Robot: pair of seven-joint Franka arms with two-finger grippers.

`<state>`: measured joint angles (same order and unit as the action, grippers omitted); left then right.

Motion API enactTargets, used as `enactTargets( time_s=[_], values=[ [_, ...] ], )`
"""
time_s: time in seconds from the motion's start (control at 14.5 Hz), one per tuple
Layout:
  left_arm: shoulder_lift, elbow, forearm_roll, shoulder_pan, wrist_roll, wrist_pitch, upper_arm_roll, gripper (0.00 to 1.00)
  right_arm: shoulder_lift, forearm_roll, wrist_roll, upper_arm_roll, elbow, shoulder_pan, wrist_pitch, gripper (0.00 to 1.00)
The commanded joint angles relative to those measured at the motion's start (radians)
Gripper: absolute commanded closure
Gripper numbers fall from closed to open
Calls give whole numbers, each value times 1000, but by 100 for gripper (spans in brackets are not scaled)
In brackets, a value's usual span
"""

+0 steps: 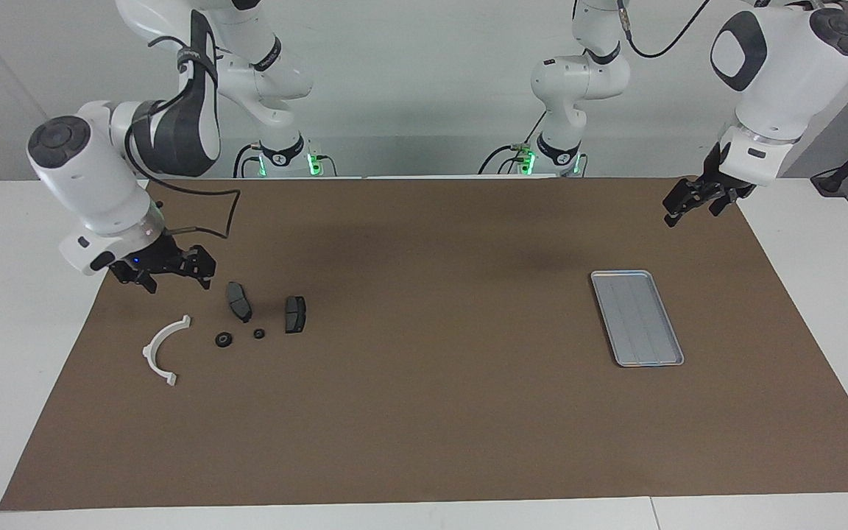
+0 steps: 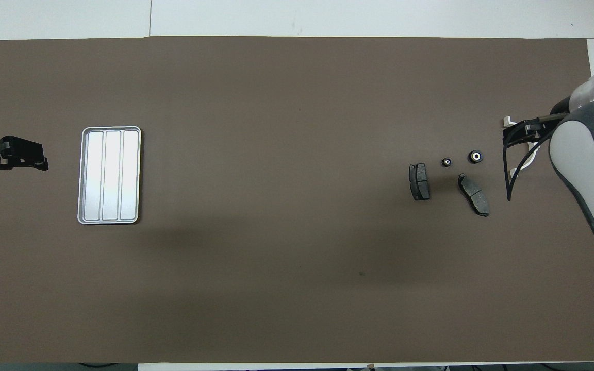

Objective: Pick bearing gear from pile to tray
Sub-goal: 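Reach the right gripper toward the small dark round gear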

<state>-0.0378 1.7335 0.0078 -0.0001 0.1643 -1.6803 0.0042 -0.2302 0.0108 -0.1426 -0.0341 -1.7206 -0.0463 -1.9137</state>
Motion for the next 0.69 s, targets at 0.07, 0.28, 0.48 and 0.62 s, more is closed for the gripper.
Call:
enactTargets(
  time_s=[0.07, 0.28, 0.48, 0.62],
  values=[
    [-19, 15, -11, -12, -5, -9, 11, 0, -20, 3, 8, 10, -69, -3, -103, 0],
    [-19, 15, -11, -12, -5, -9, 11, 0, -64, 3, 8, 13, -73, -3, -160, 0],
    [-19, 15, -11, -12, -5, -9, 11, 0, -118, 0, 5, 16, -94, -3, -250, 0],
    [-19, 15, -11, -12, -5, -9, 11, 0, -156, -6, 6, 17, -93, 8, -274, 0]
  ],
)
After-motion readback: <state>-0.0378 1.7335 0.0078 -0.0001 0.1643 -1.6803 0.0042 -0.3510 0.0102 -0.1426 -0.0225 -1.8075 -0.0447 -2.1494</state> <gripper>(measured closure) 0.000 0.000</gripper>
